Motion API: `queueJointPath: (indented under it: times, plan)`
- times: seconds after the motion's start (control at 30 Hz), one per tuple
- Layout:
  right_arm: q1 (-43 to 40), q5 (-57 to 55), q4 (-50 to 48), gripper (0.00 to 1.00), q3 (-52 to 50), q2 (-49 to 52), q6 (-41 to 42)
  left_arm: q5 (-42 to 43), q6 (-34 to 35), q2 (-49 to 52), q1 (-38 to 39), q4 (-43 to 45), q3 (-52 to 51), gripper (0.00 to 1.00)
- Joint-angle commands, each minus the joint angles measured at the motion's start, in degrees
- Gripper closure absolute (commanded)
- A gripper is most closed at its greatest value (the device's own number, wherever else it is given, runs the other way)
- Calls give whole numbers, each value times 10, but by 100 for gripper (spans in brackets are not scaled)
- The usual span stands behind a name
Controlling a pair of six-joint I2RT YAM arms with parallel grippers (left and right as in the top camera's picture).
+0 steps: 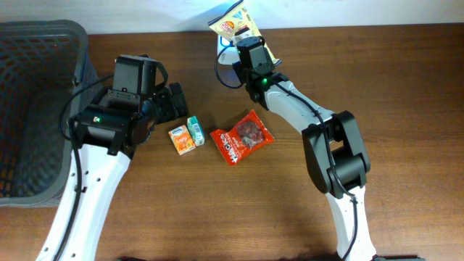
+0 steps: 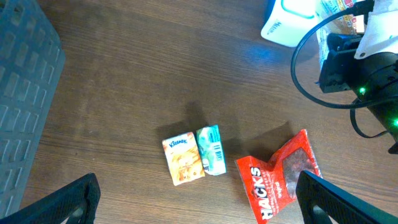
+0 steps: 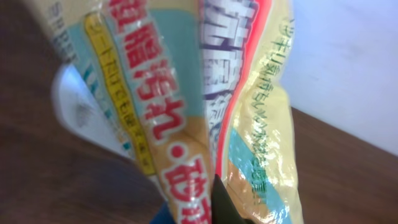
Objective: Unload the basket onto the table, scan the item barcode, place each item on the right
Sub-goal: 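Carry the wipes pack to the right table edge and release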
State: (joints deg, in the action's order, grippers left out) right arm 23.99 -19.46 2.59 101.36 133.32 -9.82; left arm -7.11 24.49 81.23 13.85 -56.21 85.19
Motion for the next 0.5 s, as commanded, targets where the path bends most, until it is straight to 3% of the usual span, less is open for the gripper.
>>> queueJointPath:
  times: [0.0,0.07,0.13,0.17,0.27,0.4,0.47]
  plan:
    - [-4,-165,-5,96,11,-44,73,-2,-3,-2,-2,1,2,1]
    - [-35,-186,12,96,11,-98,88,-2,-3,-2,-2,1,2,1]
    - [-104,-168,94,96,11,-155,197,-2,-3,-2,-2,1,2,1]
    - [-189,-82,190,96,11,-188,255,-2,-3,-2,-2,1,2,1]
    - [-393,-4,374,96,10,-186,269,-2,-3,-2,-2,1,1,1]
    - [-564,26,400,96,-19,-155,269,-2,-3,-2,-2,1,2,1]
    - [-597,40,397,96,-28,-131,269,-2,-3,-2,-2,1,2,1]
